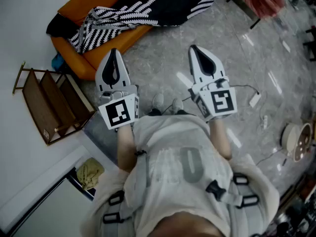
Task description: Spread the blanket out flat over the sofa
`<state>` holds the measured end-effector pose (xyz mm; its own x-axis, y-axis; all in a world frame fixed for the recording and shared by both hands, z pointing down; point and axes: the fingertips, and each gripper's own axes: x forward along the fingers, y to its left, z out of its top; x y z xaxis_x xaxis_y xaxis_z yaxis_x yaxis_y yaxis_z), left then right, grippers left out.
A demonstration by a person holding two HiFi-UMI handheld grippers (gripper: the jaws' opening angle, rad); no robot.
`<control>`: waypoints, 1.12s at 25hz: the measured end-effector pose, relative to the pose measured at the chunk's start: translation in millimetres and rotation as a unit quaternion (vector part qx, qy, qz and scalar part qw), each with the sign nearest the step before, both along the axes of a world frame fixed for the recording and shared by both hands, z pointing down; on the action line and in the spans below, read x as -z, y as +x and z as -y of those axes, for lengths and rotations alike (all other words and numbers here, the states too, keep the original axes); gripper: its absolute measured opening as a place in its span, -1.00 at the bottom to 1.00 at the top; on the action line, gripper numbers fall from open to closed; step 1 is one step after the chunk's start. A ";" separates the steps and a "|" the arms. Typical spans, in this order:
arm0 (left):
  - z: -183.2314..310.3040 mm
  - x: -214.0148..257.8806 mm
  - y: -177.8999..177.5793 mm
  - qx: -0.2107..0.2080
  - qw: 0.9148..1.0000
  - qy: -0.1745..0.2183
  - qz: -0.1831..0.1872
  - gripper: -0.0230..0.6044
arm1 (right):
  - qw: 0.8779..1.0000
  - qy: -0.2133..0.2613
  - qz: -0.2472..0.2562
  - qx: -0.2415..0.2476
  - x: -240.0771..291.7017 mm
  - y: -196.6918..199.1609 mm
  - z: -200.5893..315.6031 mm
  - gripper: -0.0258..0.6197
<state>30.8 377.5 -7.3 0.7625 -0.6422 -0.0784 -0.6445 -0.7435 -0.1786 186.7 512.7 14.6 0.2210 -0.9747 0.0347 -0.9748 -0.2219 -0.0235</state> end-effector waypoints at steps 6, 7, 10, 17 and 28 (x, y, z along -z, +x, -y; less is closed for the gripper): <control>2.3 -2.9 -1.8 0.005 1.000 0.001 0.004 -0.96 | 1.000 0.002 0.012 -0.005 -2.2 6.9 -2.5 -0.91; 2.1 -3.2 -2.7 0.007 1.000 0.000 0.003 -0.96 | 1.000 0.002 0.015 -0.003 -2.8 6.0 -2.8 -0.91; -0.4 -4.9 -5.4 0.014 1.000 -0.003 0.002 -0.96 | 1.000 0.002 0.020 0.008 -5.7 2.6 -6.2 -0.91; -24.4 -6.5 -9.7 0.049 0.999 -0.005 0.003 -0.96 | 0.998 0.005 0.042 0.044 -11.8 8.1 -21.8 -0.91; -30.3 -8.2 -60.0 0.147 0.989 -0.013 -0.016 -0.96 | 0.990 -0.012 0.019 0.138 -20.6 -7.2 -8.7 -0.90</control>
<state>-29.2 407.8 0.9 0.5393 -0.8382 -0.0805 -0.8390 -0.5266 -0.1372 179.5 521.4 35.3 -0.0566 -0.9965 0.0612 -0.9968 0.0529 -0.0595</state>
